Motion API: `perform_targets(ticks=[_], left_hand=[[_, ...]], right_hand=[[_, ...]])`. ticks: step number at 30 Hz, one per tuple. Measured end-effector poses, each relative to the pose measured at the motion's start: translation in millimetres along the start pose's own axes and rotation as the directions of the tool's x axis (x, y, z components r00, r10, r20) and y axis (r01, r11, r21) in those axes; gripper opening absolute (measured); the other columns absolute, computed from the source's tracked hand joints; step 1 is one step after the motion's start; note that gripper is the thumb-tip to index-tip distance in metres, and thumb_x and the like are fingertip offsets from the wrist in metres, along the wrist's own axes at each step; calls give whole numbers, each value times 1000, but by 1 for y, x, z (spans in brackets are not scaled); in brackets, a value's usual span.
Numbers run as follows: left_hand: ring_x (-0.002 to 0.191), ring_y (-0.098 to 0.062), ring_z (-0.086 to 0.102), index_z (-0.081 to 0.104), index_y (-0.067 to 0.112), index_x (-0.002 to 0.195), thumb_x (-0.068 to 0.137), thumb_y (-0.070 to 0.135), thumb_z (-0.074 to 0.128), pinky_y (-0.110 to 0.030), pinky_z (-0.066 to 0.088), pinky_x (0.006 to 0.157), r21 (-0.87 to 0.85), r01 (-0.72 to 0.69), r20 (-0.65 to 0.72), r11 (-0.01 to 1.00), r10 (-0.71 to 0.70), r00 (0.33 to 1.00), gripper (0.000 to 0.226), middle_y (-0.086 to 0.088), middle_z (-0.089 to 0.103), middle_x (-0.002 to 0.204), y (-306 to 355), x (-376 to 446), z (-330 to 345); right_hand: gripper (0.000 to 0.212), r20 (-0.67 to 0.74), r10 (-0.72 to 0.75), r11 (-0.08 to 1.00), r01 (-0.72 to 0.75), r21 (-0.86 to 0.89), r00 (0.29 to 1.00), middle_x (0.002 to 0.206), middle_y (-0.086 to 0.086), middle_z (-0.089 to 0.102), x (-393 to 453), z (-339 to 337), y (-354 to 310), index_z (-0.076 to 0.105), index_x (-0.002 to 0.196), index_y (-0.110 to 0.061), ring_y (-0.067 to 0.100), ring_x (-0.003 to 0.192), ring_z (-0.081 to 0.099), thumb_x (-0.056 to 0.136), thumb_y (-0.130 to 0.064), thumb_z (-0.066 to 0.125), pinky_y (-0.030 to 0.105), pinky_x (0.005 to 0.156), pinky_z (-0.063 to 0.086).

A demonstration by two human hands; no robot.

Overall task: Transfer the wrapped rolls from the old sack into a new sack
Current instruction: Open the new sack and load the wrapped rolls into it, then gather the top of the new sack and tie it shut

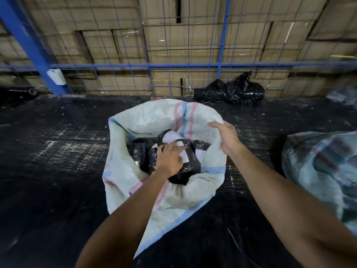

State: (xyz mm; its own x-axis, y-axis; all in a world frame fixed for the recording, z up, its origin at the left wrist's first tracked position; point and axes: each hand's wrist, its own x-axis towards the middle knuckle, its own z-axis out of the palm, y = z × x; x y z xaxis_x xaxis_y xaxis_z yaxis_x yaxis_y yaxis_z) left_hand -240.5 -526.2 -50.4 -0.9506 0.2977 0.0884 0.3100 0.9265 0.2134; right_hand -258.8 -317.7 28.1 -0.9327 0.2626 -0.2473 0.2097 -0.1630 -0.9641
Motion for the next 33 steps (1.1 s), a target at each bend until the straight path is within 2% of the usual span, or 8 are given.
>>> perform_targets(ticks=[3,8,12,15,19,22,25,33], left_hand=[[119,-22,54,69,18,117,84,-9,49,-49,45,102,-505,-104,-230,857,-18,973,47,-3,58,124,-5,-4,-8],[138,-36,34,44,19,141,82,16,62,-56,27,115,-331,398,-469,856,-515,717,62,-17,36,150,-33,-25,-37],[149,-41,10,-1,23,157,81,61,68,-57,6,120,-610,772,126,176,-941,314,109,-17,4,163,-70,-49,-38],[131,-41,43,31,18,150,54,75,80,-54,36,109,-697,673,564,-249,-769,300,121,-14,42,145,-92,-60,-29],[95,-27,54,51,12,124,87,31,72,-38,43,84,-828,556,422,-70,-731,536,46,-6,53,109,-67,-49,-61],[94,-25,51,49,6,130,89,23,67,-34,41,80,-894,438,264,93,-680,684,48,-9,55,109,-15,-11,-109],[99,-25,53,49,6,136,93,17,60,-33,43,79,-905,315,124,285,-534,836,45,-7,56,114,37,28,-158],[94,-31,69,72,23,93,69,38,61,-44,59,82,-754,76,-176,653,-312,934,30,-11,72,108,84,87,-247]], right_hand=[[46,114,-110,922,144,-360,987,108,-3,66,-8,-15,-4,63,119,-18,19,104,61,78,-32,78,30,81,48],[81,276,26,599,206,-774,961,149,9,44,-30,-14,20,32,151,-14,27,131,46,87,-50,67,33,96,41],[98,345,245,462,203,-863,906,157,4,34,-41,-5,37,26,154,-16,27,136,42,81,-77,52,39,106,42],[80,359,393,613,50,-788,847,124,-1,52,-54,1,46,38,143,-16,18,102,55,88,-72,47,31,75,48],[44,365,343,893,-180,-411,866,91,7,56,-53,14,36,57,115,-14,15,69,51,85,-43,70,23,53,41],[61,306,222,972,-236,10,926,80,15,64,-44,20,5,64,115,4,25,70,61,67,-30,78,30,65,49],[21,147,91,950,-130,283,985,60,10,64,-37,13,-48,65,96,-1,19,49,61,84,-18,64,25,50,51],[39,159,-190,901,108,421,969,116,12,69,-23,-20,-147,67,121,-29,32,101,66,83,-25,64,50,92,53]])
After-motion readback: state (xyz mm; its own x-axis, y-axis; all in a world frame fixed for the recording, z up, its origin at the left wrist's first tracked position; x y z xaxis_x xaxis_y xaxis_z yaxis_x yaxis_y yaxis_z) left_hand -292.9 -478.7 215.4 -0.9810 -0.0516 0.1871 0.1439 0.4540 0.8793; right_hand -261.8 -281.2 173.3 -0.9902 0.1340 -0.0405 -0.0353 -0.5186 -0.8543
